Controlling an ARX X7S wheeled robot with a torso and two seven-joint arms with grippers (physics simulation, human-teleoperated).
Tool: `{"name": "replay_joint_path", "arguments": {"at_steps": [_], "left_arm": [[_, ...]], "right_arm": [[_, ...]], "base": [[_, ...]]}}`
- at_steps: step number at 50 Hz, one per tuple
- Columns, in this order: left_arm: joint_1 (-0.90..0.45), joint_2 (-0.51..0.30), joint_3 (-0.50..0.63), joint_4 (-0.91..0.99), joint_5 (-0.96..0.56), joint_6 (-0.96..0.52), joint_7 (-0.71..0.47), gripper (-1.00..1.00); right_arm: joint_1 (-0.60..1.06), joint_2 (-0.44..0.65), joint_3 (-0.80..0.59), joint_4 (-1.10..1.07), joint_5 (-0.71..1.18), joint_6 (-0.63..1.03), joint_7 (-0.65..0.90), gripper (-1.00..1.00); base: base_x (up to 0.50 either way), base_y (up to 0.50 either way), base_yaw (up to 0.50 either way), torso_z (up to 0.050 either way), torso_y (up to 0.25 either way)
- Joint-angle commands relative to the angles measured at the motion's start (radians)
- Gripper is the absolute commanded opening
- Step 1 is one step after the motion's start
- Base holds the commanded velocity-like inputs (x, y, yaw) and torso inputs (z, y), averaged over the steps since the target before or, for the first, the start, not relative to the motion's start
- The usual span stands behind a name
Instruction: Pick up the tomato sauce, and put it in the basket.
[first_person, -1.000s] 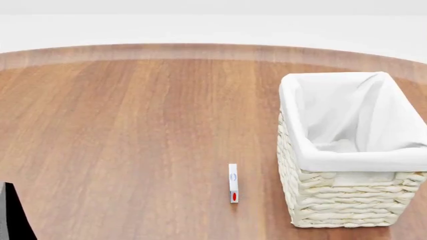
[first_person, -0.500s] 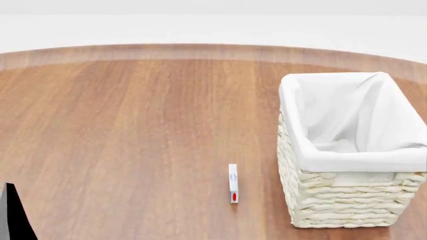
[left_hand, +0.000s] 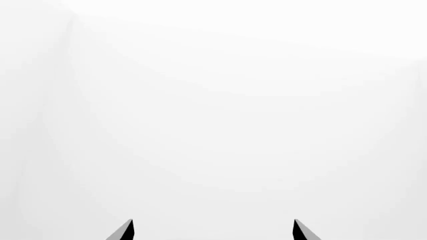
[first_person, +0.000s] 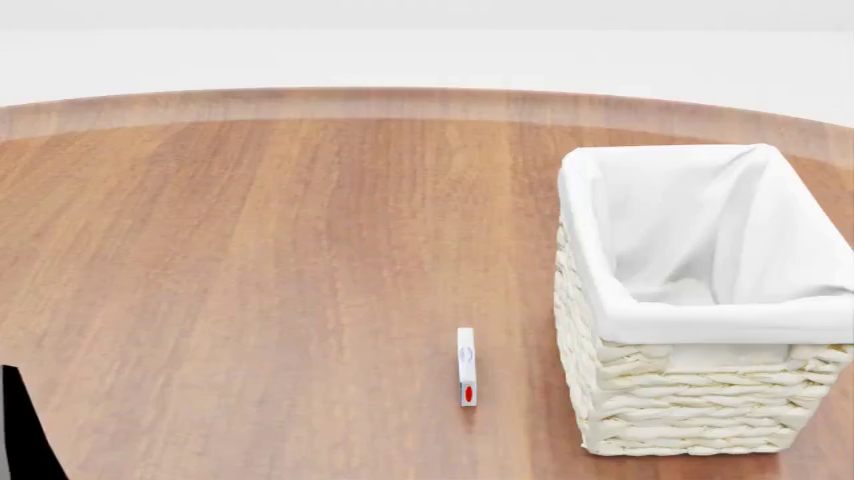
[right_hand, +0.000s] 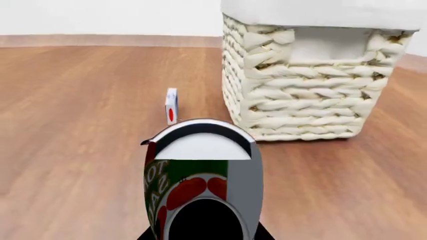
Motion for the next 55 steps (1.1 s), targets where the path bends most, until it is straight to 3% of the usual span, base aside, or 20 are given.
{"name": "replay_joint_path", "arguments": {"at_steps": [1, 28, 55], "left_arm": [[0.001, -0.004, -0.002, 0.001, -0.004, 0.003, -0.005, 1.00], [0.004, -0.011, 0.007, 0.001, -0.001, 0.009, -0.011, 1.00], [0.019, -0.024, -0.002, 0.017, 0.013, 0.006, -0.032, 1.00]], "right_arm": [[-0.005, 0.035, 0.004, -0.166, -0.083, 0.047, 0.047, -1.00], [0.202, 0.094, 0.000, -0.454, -0.266, 0.213, 0.051, -1.00], [0.705, 0.154, 0.072, -0.506, -0.321, 0.483, -0.093, -1.00]], "base": [[0.00, 0.00, 0.00, 0.000, 0.000], [0.00, 0.00, 0.00, 0.000, 0.000], [0.00, 0.00, 0.00, 0.000, 0.000]]}}
